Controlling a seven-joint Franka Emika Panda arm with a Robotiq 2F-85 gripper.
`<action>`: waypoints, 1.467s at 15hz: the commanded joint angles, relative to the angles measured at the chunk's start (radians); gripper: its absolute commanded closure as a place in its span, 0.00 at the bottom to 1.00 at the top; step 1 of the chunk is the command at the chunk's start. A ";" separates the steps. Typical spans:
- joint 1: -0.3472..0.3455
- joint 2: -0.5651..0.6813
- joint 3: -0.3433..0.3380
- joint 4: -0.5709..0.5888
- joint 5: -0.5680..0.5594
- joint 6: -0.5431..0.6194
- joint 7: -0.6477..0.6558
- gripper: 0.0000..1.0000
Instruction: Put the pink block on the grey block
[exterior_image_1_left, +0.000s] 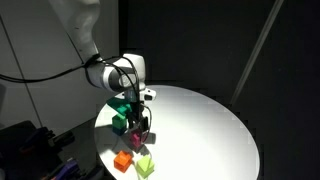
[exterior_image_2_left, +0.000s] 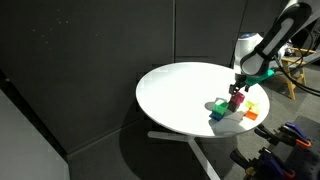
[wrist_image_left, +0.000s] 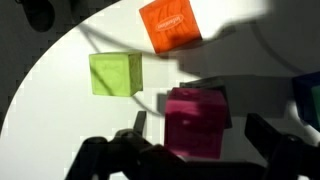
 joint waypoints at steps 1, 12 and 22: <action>0.005 -0.009 -0.004 0.010 -0.008 -0.026 0.004 0.00; -0.063 -0.067 0.090 -0.027 0.110 -0.026 -0.128 0.00; -0.069 -0.154 0.118 -0.068 0.157 -0.123 -0.147 0.00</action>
